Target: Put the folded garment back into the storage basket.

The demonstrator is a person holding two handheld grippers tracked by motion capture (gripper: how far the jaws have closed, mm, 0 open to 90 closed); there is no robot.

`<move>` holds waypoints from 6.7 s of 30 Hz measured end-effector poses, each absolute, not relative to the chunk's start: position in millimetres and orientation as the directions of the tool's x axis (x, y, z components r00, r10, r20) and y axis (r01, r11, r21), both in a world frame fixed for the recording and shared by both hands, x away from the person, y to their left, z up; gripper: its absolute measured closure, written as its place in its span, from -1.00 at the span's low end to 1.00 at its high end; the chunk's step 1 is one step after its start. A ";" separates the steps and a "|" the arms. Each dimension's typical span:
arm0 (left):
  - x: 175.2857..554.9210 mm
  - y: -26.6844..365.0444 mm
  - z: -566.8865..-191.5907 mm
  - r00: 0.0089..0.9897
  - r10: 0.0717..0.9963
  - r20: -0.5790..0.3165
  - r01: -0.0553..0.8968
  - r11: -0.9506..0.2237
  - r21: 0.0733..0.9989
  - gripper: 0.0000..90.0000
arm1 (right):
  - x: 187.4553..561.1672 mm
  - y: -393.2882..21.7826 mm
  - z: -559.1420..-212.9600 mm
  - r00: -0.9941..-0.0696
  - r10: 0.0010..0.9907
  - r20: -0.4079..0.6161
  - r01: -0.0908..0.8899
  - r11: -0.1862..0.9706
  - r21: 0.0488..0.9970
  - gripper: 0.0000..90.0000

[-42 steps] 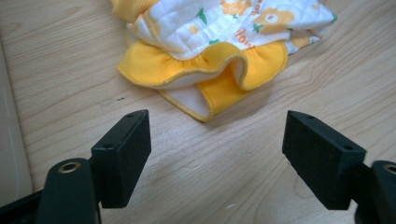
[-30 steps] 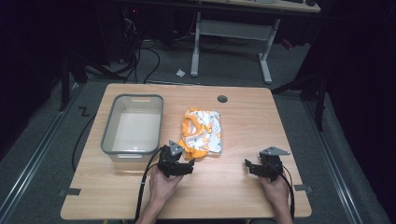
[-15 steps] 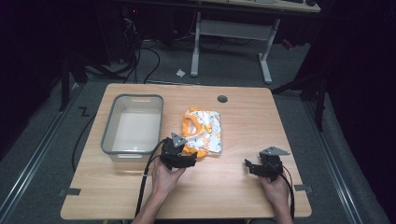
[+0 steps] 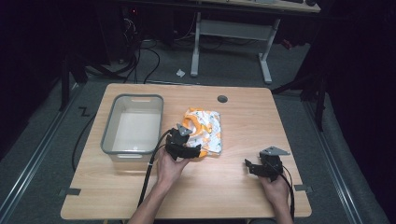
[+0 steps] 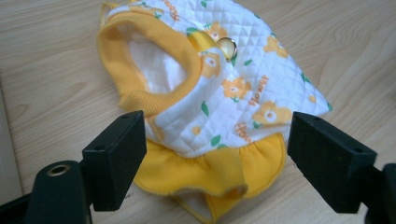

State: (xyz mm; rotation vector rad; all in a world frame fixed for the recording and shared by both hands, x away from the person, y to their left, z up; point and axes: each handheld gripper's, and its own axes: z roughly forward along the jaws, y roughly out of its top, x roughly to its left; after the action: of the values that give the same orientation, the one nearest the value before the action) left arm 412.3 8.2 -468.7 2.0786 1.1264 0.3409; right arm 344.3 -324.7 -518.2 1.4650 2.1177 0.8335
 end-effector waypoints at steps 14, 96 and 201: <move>442.0 -0.3 -468.3 0.541 0.832 -0.121 0.642 -0.316 0.698 -0.56 | 344.4 -324.7 -518.2 -0.349 0.937 -0.013 0.677 0.262 0.688 -0.40; 447.5 -1.4 -445.3 0.648 0.751 -0.127 0.566 -0.363 0.740 0.70 | 344.2 -324.6 -518.2 -0.348 0.938 -0.011 0.679 0.260 0.687 -0.40; 436.2 150.7 -366.9 0.565 0.802 -0.193 0.537 -0.180 0.824 0.71 | 344.3 -324.7 -518.2 -0.348 0.937 -0.011 0.679 0.260 0.687 -0.40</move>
State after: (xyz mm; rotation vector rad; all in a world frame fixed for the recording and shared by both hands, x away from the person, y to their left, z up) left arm 436.2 150.7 -366.9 1.8557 1.0912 0.3531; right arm 344.3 -324.7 -518.2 1.4662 2.1186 0.8333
